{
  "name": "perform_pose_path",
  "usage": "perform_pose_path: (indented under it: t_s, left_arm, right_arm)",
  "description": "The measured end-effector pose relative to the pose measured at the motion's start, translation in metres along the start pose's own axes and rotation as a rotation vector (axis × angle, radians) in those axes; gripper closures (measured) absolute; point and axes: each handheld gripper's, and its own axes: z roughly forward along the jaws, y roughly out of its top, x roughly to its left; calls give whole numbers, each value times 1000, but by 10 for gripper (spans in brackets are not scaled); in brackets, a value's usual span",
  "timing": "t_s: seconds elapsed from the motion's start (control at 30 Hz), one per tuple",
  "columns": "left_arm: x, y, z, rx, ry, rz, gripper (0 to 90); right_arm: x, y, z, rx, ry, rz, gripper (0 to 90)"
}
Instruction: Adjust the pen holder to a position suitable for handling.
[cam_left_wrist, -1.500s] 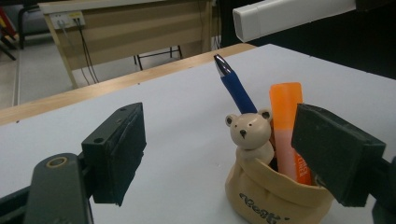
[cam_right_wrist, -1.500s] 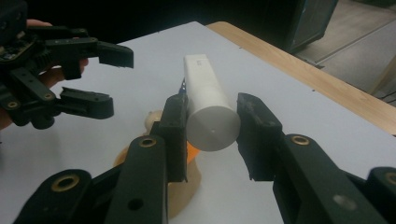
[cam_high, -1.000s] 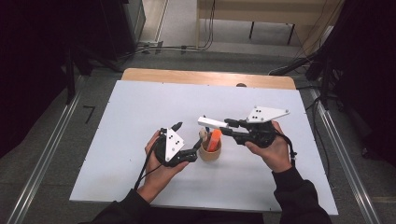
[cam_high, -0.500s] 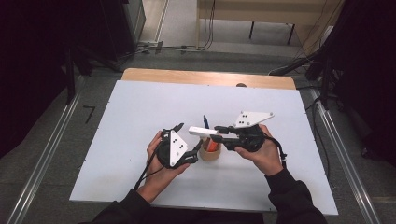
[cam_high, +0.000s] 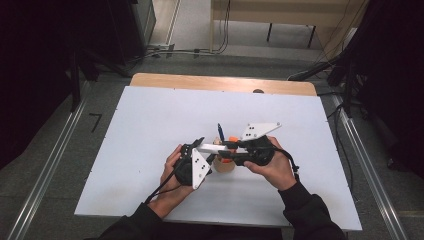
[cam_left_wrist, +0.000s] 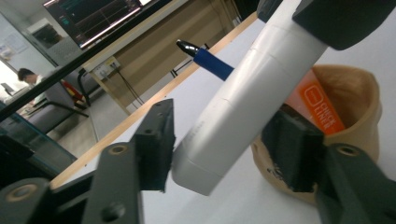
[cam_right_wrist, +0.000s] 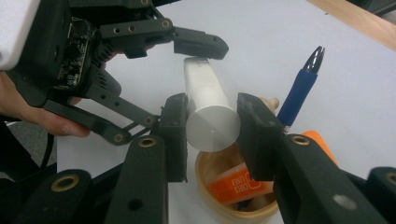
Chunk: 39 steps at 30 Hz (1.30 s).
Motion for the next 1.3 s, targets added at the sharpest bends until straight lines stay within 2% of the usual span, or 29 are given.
perform_pose_path:
  t_s: [0.1, 0.2, 0.23, 0.33, 0.47, 0.7, 0.73, 0.87, 1.03, 1.17, 1.3]
  left_arm:
    - [1, -1, 1, 12, -5, 16, 516]
    - [-3, 0, -2, 11, 0, 75, 582]
    - [-3, 0, -2, 11, 0, 75, 598]
    - [-8, 2, -3, 5, -15, 124, 664]
    - [-15, 3, -4, 4, -29, 174, 701]
    - [-12, 5, -6, -5, -44, 169, 712]
    - [-12, 5, -6, -14, -53, 165, 713]
    - [-14, 6, -7, -17, -58, 176, 714]
    - [-12, 5, -6, -18, -56, 169, 714]
    - [-9, 4, -6, -18, -51, 156, 714]
    - [-8, 3, -6, -12, -53, 146, 714]
  right_arm:
    - [0, 0, 1, -2, 3, 4, 632]
    - [-2, 0, -1, -21, 18, 24, 631]
    - [-2, 0, -1, -21, 18, 24, 631]
    - [-5, 1, -4, -37, 47, 67, 628]
    - [-5, 1, -6, -42, 56, 78, 628]
    - [-8, 2, -7, -64, 78, 104, 620]
    - [-9, 1, -7, -78, 95, 121, 594]
    - [-10, 1, -8, -100, 114, 136, 543]
    - [-12, 1, -9, -121, 112, 150, 461]
    - [-13, 0, -14, -149, 88, 158, 412]
    - [-16, -1, -17, -165, 71, 164, 405]
